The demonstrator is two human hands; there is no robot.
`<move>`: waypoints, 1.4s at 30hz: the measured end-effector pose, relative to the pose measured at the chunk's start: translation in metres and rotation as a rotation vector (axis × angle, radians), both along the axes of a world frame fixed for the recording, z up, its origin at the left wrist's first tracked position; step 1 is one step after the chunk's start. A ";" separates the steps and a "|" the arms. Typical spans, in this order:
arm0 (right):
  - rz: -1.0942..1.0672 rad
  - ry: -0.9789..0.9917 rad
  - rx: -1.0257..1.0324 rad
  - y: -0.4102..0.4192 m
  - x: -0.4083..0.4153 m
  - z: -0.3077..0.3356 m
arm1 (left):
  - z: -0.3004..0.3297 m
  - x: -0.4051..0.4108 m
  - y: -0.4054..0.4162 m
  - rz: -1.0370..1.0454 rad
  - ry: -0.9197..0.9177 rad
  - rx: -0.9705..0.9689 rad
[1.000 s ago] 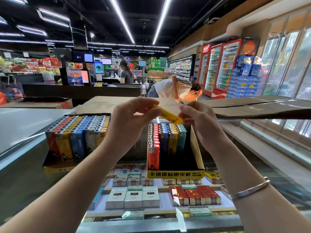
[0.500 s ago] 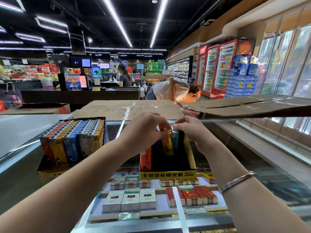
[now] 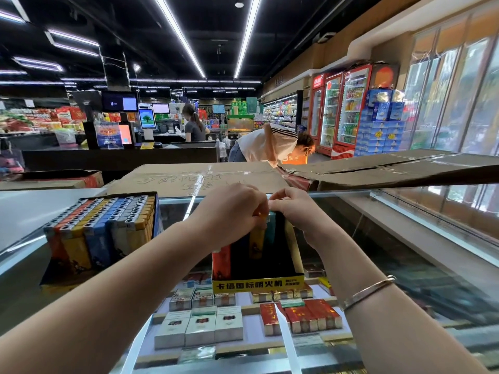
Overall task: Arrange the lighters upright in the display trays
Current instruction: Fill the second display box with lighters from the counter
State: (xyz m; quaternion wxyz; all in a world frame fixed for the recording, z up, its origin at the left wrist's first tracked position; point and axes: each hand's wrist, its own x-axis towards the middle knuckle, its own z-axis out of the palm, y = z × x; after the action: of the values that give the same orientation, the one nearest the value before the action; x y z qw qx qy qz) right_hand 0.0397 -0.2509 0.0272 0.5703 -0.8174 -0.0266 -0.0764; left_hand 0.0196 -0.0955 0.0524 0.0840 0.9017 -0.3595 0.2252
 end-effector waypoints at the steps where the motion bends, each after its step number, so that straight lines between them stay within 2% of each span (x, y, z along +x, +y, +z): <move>1: 0.001 0.000 0.000 0.000 0.000 0.000 | 0.000 0.000 -0.001 0.009 0.000 0.029; 7: -0.002 0.002 -0.007 0.000 0.001 -0.001 | 0.000 -0.001 -0.007 0.038 -0.008 0.087; 11: -0.003 0.008 -0.002 0.000 0.002 -0.002 | -0.003 -0.001 -0.006 0.045 -0.086 0.091; 21: -0.029 -0.006 -0.012 0.001 0.003 -0.004 | -0.006 -0.001 0.019 -0.061 0.121 -0.007; 25: -0.072 -0.038 0.000 0.004 -0.001 -0.004 | -0.009 -0.011 0.036 -0.076 0.238 -0.193; 29: -0.135 -0.066 0.013 0.002 -0.010 0.007 | -0.016 -0.022 0.054 -0.077 0.269 -0.383; 33: -0.188 -0.054 0.078 -0.001 -0.030 0.008 | -0.021 -0.026 0.063 -0.002 0.364 -0.602; 37: -0.197 0.031 0.137 -0.002 -0.052 -0.004 | -0.039 -0.035 0.063 0.063 0.551 -0.876; 42: -0.184 0.109 0.191 0.004 -0.067 -0.017 | -0.066 -0.036 0.057 0.165 0.789 -1.095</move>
State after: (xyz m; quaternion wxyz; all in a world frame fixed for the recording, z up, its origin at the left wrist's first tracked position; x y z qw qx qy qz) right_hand -0.0278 -0.2465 0.0100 0.6366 -0.7614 0.0869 -0.0861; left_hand -0.0161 -0.0387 -0.0134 0.6359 0.7682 -0.0660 0.0344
